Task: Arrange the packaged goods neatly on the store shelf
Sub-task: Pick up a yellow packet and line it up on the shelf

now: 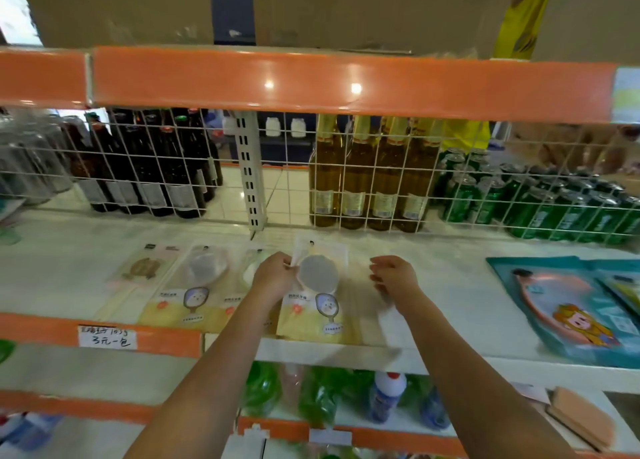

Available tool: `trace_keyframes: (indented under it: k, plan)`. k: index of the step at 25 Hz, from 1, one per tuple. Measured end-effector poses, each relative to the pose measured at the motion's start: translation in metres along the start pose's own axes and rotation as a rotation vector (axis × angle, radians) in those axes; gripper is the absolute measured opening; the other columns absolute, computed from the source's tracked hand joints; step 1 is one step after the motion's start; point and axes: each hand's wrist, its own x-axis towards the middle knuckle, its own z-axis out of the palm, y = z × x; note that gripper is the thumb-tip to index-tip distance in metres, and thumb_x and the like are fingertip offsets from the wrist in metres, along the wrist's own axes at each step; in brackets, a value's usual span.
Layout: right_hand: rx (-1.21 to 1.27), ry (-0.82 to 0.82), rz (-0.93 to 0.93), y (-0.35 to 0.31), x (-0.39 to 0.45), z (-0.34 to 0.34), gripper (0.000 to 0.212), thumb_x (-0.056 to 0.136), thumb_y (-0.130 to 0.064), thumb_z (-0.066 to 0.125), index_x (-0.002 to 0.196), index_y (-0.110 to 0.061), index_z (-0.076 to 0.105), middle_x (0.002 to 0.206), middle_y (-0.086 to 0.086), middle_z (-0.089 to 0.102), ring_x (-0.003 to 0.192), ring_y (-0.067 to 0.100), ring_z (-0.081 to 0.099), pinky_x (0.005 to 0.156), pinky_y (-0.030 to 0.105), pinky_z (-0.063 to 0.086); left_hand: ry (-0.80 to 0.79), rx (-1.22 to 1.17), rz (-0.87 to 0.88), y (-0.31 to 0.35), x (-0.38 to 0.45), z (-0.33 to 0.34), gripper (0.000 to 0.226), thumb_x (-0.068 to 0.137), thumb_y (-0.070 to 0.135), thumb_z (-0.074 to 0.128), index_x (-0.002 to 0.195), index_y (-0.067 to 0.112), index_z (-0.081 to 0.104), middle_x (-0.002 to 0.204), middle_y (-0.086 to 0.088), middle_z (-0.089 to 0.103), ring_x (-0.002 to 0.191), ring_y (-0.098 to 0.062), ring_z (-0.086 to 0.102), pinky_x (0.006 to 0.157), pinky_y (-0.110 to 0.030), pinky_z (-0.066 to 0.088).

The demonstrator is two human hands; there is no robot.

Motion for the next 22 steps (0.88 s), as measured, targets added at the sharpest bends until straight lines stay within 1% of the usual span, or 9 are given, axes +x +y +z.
trace_keyframes:
  k: [2, 3, 6, 8, 10, 14, 16, 19, 22]
  plan:
    - [-0.221, 0.004, -0.099, 0.001, 0.001, 0.005, 0.026, 0.089, -0.004, 0.052, 0.111, -0.008, 0.066, 0.093, 0.006, 0.065, 0.084, 0.021, 0.059, 0.073, 0.034, 0.052, 0.007, 0.107, -0.004, -0.004, 0.000, 0.003, 0.028, 0.093, 0.025, 0.053, 0.115, 0.010, 0.057, 0.110, -0.007, 0.064, 0.088, -0.021, 0.056, 0.071, -0.027, 0.040]
    - [-0.332, 0.005, -0.151, 0.000, 0.000, 0.006, 0.027, 0.089, -0.005, 0.050, 0.111, -0.010, 0.065, 0.100, 0.004, 0.065, 0.091, 0.020, 0.058, 0.078, 0.032, 0.050, 0.009, 0.158, -0.004, -0.006, 0.000, 0.005, 0.027, 0.093, 0.027, 0.052, 0.113, 0.010, 0.056, 0.108, -0.007, 0.065, 0.086, -0.020, 0.056, 0.069, -0.027, 0.041]
    - [-0.536, -0.019, -0.258, -0.002, -0.004, 0.006, 0.031, 0.091, -0.004, 0.047, 0.115, -0.013, 0.062, 0.115, 0.002, 0.063, 0.105, 0.020, 0.057, 0.080, 0.025, 0.045, 0.029, 0.324, 0.021, -0.011, 0.000, 0.013, 0.025, 0.092, 0.031, 0.052, 0.106, 0.010, 0.056, 0.101, -0.007, 0.064, 0.086, -0.020, 0.055, 0.069, -0.030, 0.043]
    - [-0.638, -0.044, -0.293, 0.000, -0.004, 0.006, 0.033, 0.090, -0.004, 0.046, 0.118, -0.014, 0.061, 0.121, 0.003, 0.061, 0.110, 0.022, 0.056, 0.082, 0.025, 0.044, 0.059, 0.414, 0.054, -0.012, -0.001, 0.017, 0.029, 0.092, 0.033, 0.051, 0.107, 0.009, 0.057, 0.104, -0.009, 0.061, 0.093, -0.023, 0.057, 0.074, -0.034, 0.046]
    - [-0.727, -0.067, -0.316, 0.001, -0.005, 0.006, 0.034, 0.089, -0.005, 0.046, 0.119, -0.015, 0.060, 0.123, 0.004, 0.059, 0.112, 0.022, 0.055, 0.084, 0.025, 0.043, 0.088, 0.481, 0.084, -0.011, -0.003, 0.020, 0.032, 0.094, 0.033, 0.048, 0.111, 0.007, 0.057, 0.109, -0.012, 0.057, 0.102, -0.027, 0.055, 0.080, -0.037, 0.047]
    - [-0.896, -0.099, -0.390, -0.002, -0.005, 0.010, 0.033, 0.091, -0.011, 0.046, 0.121, -0.016, 0.059, 0.122, 0.005, 0.058, 0.114, 0.022, 0.052, 0.086, 0.028, 0.044, 0.116, 0.530, 0.122, -0.012, -0.011, 0.020, 0.036, 0.098, 0.033, 0.039, 0.119, 0.008, 0.054, 0.118, -0.012, 0.051, 0.111, -0.027, 0.049, 0.087, -0.037, 0.046]
    - [-0.959, -0.095, -0.467, -0.011, -0.007, 0.017, 0.032, 0.092, -0.014, 0.045, 0.121, -0.018, 0.059, 0.122, 0.005, 0.058, 0.115, 0.022, 0.051, 0.088, 0.029, 0.045, 0.130, 0.560, 0.144, -0.013, -0.015, 0.011, 0.038, 0.098, 0.034, 0.038, 0.124, 0.011, 0.051, 0.123, -0.010, 0.050, 0.114, -0.026, 0.047, 0.089, -0.036, 0.045]
    - [-1.014, -0.115, -0.608, -0.029, -0.017, 0.042, 0.031, 0.094, -0.016, 0.044, 0.123, -0.019, 0.057, 0.124, 0.004, 0.057, 0.116, 0.021, 0.049, 0.093, 0.031, 0.044, 0.137, 0.688, 0.165, -0.022, -0.021, -0.013, 0.040, 0.099, 0.037, 0.035, 0.129, 0.016, 0.051, 0.128, -0.007, 0.052, 0.119, -0.026, 0.045, 0.095, -0.036, 0.041]
    - [-1.062, -0.199, -0.733, -0.039, -0.032, 0.082, 0.032, 0.096, -0.020, 0.043, 0.126, -0.020, 0.053, 0.127, 0.003, 0.054, 0.120, 0.021, 0.045, 0.097, 0.033, 0.041, 0.128, 0.747, 0.107, -0.042, -0.027, -0.050, 0.040, 0.098, 0.040, 0.036, 0.129, 0.020, 0.051, 0.131, -0.005, 0.053, 0.121, -0.026, 0.044, 0.098, -0.037, 0.037]
